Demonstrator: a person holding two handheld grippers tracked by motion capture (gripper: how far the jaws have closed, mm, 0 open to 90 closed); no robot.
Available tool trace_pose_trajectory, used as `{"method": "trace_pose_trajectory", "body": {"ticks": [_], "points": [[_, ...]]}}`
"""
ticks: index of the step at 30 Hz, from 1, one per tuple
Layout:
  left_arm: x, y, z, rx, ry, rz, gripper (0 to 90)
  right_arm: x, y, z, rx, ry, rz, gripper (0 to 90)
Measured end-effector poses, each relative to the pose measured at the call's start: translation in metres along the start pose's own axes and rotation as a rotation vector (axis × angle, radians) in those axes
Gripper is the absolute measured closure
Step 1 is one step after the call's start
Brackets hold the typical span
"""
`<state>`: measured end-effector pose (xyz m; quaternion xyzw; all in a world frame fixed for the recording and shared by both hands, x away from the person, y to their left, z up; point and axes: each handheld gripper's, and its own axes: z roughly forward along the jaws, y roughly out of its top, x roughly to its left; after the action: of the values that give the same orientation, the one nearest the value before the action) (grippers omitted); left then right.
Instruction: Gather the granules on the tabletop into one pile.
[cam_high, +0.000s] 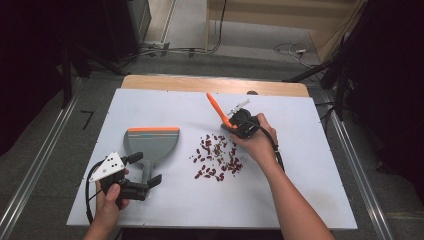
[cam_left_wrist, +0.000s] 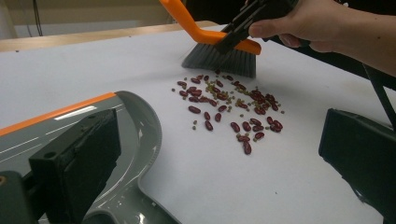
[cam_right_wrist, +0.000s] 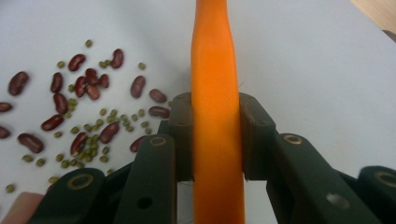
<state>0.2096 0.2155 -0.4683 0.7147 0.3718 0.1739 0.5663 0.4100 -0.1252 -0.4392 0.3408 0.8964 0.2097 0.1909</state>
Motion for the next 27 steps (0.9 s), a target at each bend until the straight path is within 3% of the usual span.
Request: {"method": "trace_pose_trajectory", "body": {"ticks": [6,14,17,23,24,27], "points": [[0.0,0.0,0.002,0.008,-0.005,0.001,0.0,0.007,-0.003,-0.006,0.001,0.061,-0.003,69.3],[-0.001,0.0,0.003,0.01,-0.006,0.003,0.0,0.018,-0.008,-0.011,-0.006,0.084,-0.023,69.2],[0.0,-0.001,0.003,0.013,-0.005,0.0,0.0,0.017,-0.009,-0.014,-0.017,0.097,-0.005,69.2],[0.003,-0.002,0.003,0.016,-0.002,-0.006,0.0,0.017,-0.009,-0.036,-0.113,0.11,0.013,69.2],[0.003,-0.002,0.002,0.018,-0.001,-0.006,0.0,0.023,-0.007,-0.043,-0.141,0.151,0.0,69.2],[0.003,-0.002,0.003,0.018,0.0,-0.008,0.0,0.038,-0.003,-0.051,-0.138,0.265,0.011,69.1]]}}
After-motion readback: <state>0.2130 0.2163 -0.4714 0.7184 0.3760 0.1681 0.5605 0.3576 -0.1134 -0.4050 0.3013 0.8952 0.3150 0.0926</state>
